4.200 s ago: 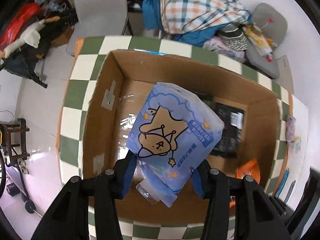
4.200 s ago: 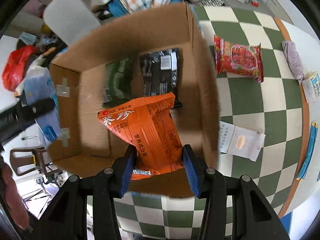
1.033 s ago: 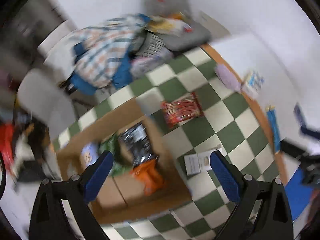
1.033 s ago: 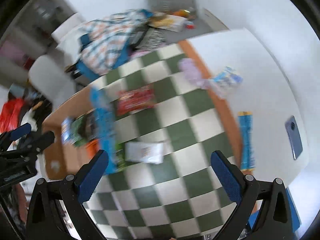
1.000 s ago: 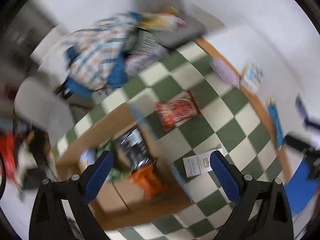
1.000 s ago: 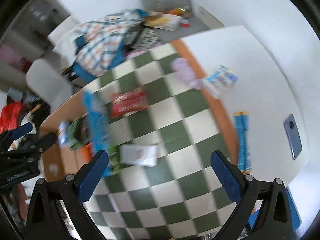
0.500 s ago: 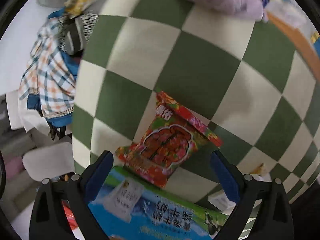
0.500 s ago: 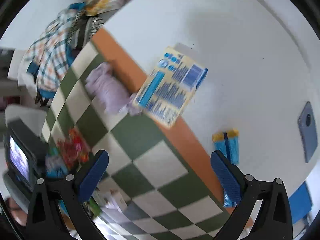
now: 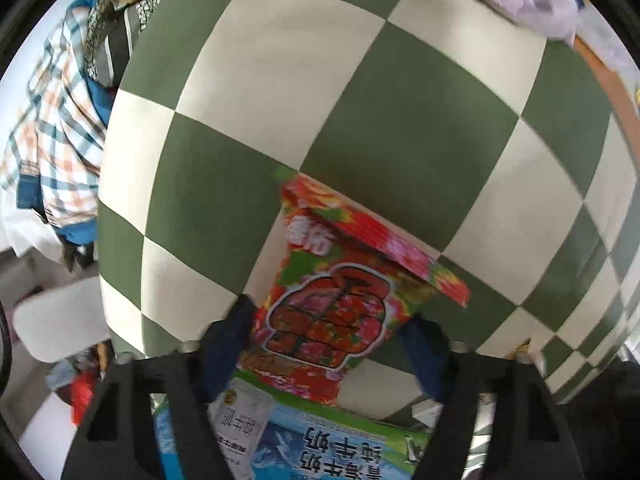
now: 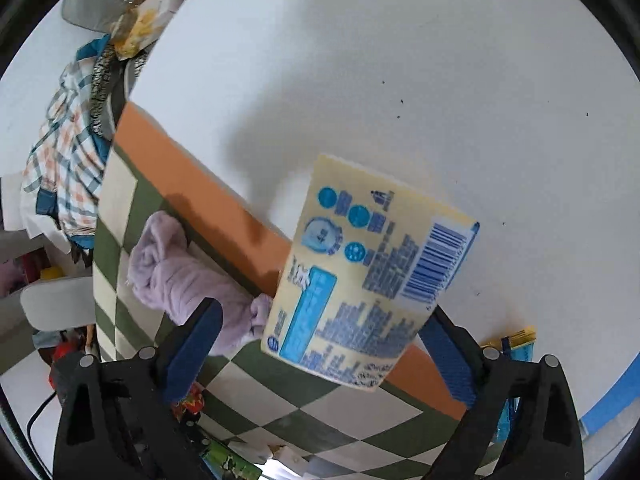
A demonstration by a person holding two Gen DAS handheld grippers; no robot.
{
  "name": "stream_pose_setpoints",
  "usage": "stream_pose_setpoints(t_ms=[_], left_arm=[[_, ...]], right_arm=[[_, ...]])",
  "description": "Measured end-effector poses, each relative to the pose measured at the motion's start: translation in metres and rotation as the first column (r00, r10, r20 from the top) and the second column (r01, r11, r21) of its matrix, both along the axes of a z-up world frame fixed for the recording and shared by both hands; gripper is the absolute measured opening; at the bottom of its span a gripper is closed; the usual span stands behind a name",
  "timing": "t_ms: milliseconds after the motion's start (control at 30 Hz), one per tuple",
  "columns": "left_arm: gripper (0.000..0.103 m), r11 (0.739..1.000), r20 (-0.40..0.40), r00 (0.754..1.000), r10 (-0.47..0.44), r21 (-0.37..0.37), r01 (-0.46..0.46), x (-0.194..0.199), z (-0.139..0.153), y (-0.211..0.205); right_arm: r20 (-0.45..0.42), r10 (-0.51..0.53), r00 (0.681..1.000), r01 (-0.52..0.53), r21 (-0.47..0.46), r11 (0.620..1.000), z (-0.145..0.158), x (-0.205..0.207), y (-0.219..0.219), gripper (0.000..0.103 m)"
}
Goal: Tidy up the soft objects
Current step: 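Grasp the red snack bag with the left tool while the right tool grasps the yellow tissue pack, then carry the red bag and tissue pack into the box and release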
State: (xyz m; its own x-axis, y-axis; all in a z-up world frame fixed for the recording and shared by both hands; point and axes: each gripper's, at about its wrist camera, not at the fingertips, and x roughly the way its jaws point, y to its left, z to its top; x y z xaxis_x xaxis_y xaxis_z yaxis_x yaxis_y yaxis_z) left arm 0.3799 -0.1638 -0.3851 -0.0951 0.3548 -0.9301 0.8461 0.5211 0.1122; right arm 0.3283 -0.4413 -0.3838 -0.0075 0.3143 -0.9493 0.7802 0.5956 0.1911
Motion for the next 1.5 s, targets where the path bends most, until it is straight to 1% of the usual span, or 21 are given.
stream_pose_setpoints(t_ms=[33, 67, 167, 200, 233, 267, 367, 433, 533, 600, 667, 700, 800, 867, 967, 1133, 1267, 1333, 1400, 1433, 1500], left_arm=[[0.056, 1.000, 0.004, 1.000, 0.018, -0.004, -0.018, 0.002, 0.001, 0.001], [0.054, 0.999, 0.011, 0.999, 0.038, -0.007, -0.038, 0.004, 0.002, 0.002], [0.051, 0.990, 0.024, 0.990, 0.137, -0.030, -0.136, 0.011, 0.005, 0.009], [0.051, 0.982, 0.018, 0.983, 0.183, -0.040, -0.182, 0.017, 0.005, 0.013], [0.050, 0.965, 0.004, 0.966, 0.257, -0.057, -0.257, 0.021, 0.007, 0.017], [0.049, 0.951, -0.011, 0.953, 0.303, -0.070, -0.303, 0.023, 0.008, 0.020], [0.049, 0.880, -0.105, 0.886, 0.451, -0.117, -0.461, 0.027, 0.009, 0.028], [0.049, 0.871, -0.109, 0.878, 0.466, -0.121, -0.477, 0.026, 0.009, 0.028], [0.055, 0.886, -0.111, 0.889, 0.444, -0.092, -0.454, 0.021, 0.004, 0.027], [0.057, 0.893, -0.117, 0.893, 0.434, -0.076, -0.444, 0.015, 0.000, 0.027], [0.057, 0.896, -0.121, 0.894, 0.432, -0.059, -0.441, 0.011, -0.004, 0.030], [0.057, 0.894, -0.112, 0.894, 0.434, -0.067, -0.442, 0.009, -0.003, 0.031], [0.055, 0.878, -0.087, 0.881, 0.465, -0.080, -0.472, 0.000, -0.003, 0.026], [0.048, 0.868, -0.076, 0.872, 0.483, -0.092, -0.488, -0.002, -0.001, 0.032], [0.045, 0.856, -0.062, 0.863, 0.501, -0.113, -0.505, -0.007, 0.004, 0.032], [0.044, 0.837, -0.055, 0.849, 0.526, -0.144, -0.528, -0.022, 0.010, 0.031], [0.043, 0.809, -0.062, 0.829, 0.555, -0.191, -0.556, -0.033, 0.022, 0.036], [0.043, 0.785, -0.072, 0.813, 0.577, -0.224, -0.577, -0.036, 0.033, 0.039], [0.043, 0.752, -0.091, 0.793, 0.602, -0.268, -0.602, -0.041, 0.047, 0.043], [0.043, 0.728, -0.107, 0.782, 0.615, -0.304, -0.614, -0.047, 0.060, 0.044], [0.043, 0.691, -0.120, 0.765, 0.633, -0.357, -0.628, -0.053, 0.085, 0.045]], right_arm=[[-0.008, -0.006, 1.000, 0.006, -0.005, 1.000, -0.003, 0.002, 0.000, 0.095], [-0.016, -0.010, 1.000, 0.010, -0.010, 1.000, -0.006, 0.003, -0.001, 0.094], [-0.041, -0.017, 0.999, 0.017, -0.017, 1.000, -0.014, 0.005, -0.002, 0.082], [-0.050, -0.013, 0.999, 0.012, -0.023, 1.000, -0.016, 0.006, -0.001, 0.077], [-0.053, -0.011, 0.999, 0.009, -0.027, 1.000, -0.018, 0.005, -0.002, 0.075], [-0.051, -0.008, 0.999, 0.007, -0.030, 1.000, -0.018, 0.006, -0.001, 0.075], [-0.056, 0.035, 0.998, -0.037, -0.043, 0.998, -0.018, 0.011, 0.006, 0.073], [-0.067, 0.081, 0.994, -0.085, -0.053, 0.995, -0.018, 0.012, 0.012, 0.072], [-0.094, 0.151, 0.984, -0.157, -0.066, 0.985, -0.017, 0.009, 0.023, 0.072], [-0.109, 0.184, 0.977, -0.192, -0.062, 0.980, -0.019, 0.011, 0.028, 0.072], [-0.108, 0.190, 0.976, -0.196, -0.055, 0.979, -0.021, 0.013, 0.032, 0.073], [-0.109, 0.192, 0.975, -0.198, -0.052, 0.979, -0.022, 0.013, 0.032, 0.073], [-0.109, 0.189, 0.976, -0.196, -0.052, 0.979, -0.024, 0.015, 0.033, 0.074], [-0.108, 0.185, 0.977, -0.192, -0.054, 0.980, -0.024, 0.017, 0.036, 0.074], [-0.101, 0.168, 0.980, -0.175, -0.059, 0.983, -0.024, 0.011, 0.033, 0.069], [-0.105, 0.181, 0.978, -0.189, -0.076, 0.979, -0.020, 0.003, 0.037, 0.067], [-0.096, 0.193, 0.977, -0.201, -0.083, 0.976, -0.011, -0.008, 0.034, 0.066], [-0.076, 0.197, 0.977, -0.204, -0.088, 0.975, -0.002, -0.013, 0.038, 0.066], [-0.055, 0.205, 0.977, -0.210, -0.097, 0.973, 0.010, -0.017, 0.043, 0.066], [-0.037, 0.214, 0.976, -0.217, -0.100, 0.971, 0.019, -0.020, 0.047, 0.066], [-0.009, 0.237, 0.971, -0.237, -0.105, 0.966, 0.033, -0.027, 0.057, 0.066]])
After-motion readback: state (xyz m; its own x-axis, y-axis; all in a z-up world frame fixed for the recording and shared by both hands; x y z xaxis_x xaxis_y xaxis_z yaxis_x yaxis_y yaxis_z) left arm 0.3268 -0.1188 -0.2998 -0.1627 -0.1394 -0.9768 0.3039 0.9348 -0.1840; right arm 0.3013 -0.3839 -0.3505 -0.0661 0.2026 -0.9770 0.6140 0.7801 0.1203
